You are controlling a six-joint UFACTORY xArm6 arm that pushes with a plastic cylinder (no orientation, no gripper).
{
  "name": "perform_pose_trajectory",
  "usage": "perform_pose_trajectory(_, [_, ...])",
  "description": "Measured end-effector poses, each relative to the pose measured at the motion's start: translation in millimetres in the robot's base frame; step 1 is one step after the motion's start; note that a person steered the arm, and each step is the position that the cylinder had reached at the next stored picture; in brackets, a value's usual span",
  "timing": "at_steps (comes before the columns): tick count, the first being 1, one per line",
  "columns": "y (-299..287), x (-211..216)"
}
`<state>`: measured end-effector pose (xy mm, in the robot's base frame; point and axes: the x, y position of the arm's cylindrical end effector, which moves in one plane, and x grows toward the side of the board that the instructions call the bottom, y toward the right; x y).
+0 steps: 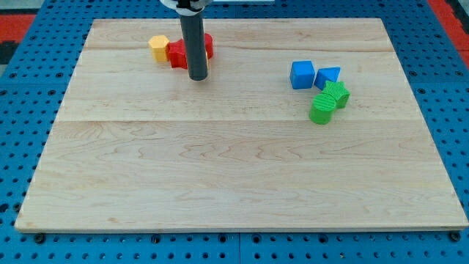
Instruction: Push the blue triangle and blue cube left a bit
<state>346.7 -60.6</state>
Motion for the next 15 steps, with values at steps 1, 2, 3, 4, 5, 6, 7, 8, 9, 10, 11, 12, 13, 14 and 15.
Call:
perform_pose_trajectory(1, [31,-5])
perform_pose_trajectory(2, [52,-33])
perform_pose_trajectory(3, [50,-47])
perform_pose_trajectory(4, [39,-47])
perform_pose_trajectory(5, [85,-62])
perform_pose_trajectory(6, [182,-76])
perform_pose_trajectory(7, [263,-62])
perform_pose_trajectory(8, [282,-41])
perform_pose_trajectory(9, [283,-38])
perform_pose_trajectory(10, [284,-38])
perform_pose_trajectory(11, [291,-28])
perform_pose_trajectory(12, [294,-10])
perform_pose_trajectory(13, [293,16])
perform_pose_trajectory(14, [275,20])
perform_pose_trajectory(15, [233,20])
